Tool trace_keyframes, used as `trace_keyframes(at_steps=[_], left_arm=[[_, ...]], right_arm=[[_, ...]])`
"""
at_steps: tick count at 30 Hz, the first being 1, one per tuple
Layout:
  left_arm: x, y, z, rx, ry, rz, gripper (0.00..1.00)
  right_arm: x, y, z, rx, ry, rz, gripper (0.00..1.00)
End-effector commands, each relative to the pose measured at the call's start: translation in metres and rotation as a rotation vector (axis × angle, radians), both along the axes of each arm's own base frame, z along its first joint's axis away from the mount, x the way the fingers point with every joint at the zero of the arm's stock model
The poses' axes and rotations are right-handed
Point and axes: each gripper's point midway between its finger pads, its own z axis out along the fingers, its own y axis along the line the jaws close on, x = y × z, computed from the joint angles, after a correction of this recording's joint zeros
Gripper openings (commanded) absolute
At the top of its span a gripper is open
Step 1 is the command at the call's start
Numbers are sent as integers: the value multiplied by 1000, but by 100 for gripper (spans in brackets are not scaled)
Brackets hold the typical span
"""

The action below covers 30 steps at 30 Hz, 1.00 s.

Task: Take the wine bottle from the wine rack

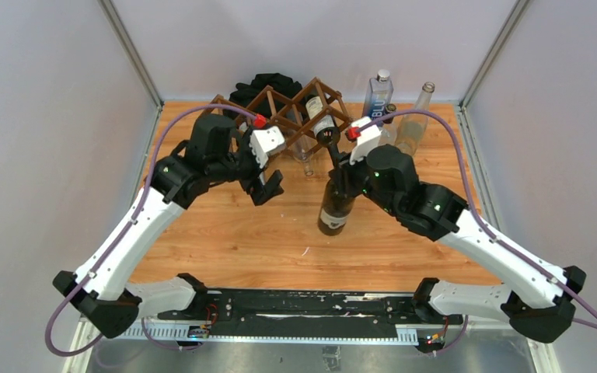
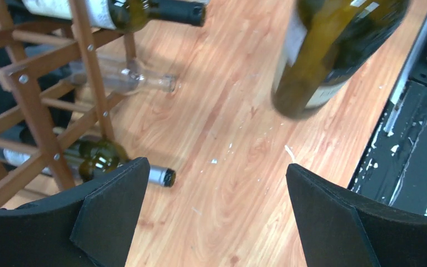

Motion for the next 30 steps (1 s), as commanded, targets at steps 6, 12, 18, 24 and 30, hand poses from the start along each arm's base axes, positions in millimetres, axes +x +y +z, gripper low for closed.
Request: trace_keyframes(at_steps=[6, 12, 18, 24, 30], left_arm=[[55, 62, 28, 80, 77, 293, 100], [90, 92, 32, 95, 98, 447, 100], [104, 106, -1, 199, 138, 511, 100], [103, 105, -9, 206, 158, 493, 100], [100, 103, -1, 198, 126, 461, 100]], right_arm=[[41, -113, 35, -157, -174, -353, 0], [80, -188, 30, -168, -135, -598, 0], [115, -240, 20, -185, -112, -768, 0], [150, -270, 16, -151, -126, -864, 0], [184, -283, 1, -81, -110, -895, 0]])
